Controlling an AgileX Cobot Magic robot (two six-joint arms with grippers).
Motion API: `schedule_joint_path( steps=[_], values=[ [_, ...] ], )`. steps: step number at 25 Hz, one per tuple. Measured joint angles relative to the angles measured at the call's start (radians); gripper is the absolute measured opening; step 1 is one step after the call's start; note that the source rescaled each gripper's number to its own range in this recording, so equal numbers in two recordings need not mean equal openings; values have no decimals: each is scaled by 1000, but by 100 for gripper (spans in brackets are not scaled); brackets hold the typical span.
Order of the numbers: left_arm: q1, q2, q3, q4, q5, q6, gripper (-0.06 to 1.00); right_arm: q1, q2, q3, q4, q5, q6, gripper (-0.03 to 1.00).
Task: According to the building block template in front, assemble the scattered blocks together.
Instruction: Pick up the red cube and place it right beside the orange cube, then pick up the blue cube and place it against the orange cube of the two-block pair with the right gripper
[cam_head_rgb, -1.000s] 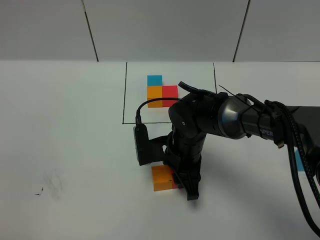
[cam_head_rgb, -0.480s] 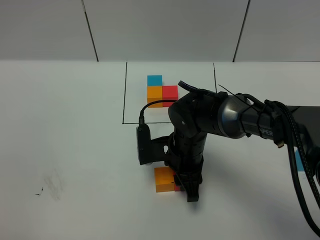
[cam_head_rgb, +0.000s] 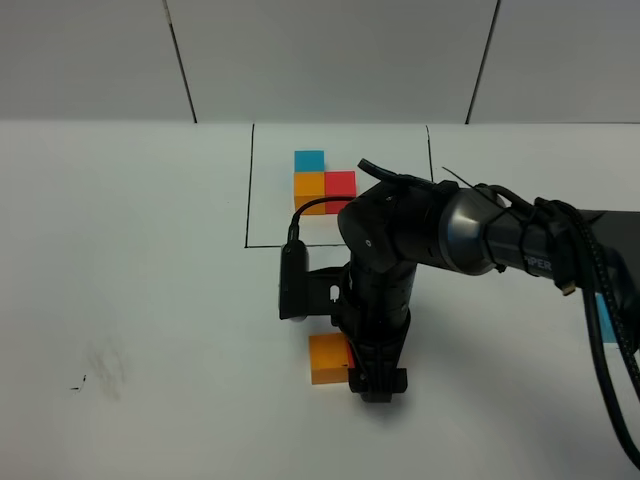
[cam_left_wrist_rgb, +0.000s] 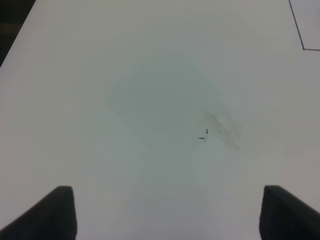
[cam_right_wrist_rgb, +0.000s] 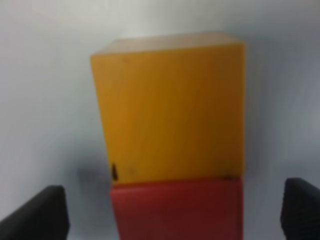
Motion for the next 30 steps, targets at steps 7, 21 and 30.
schedule_joint_path(
  steps=[7, 21, 30],
  values=[
    [0, 0, 0, 0, 0, 0, 62, -69, -195, 26, -45, 79, 423, 87],
    [0, 0, 0, 0, 0, 0, 62, -459, -508, 296, -175, -93, 1032, 84],
    [0, 0, 0, 0, 0, -1, 62, -631, -377, 296, -189, -105, 1022, 82]
  ],
)
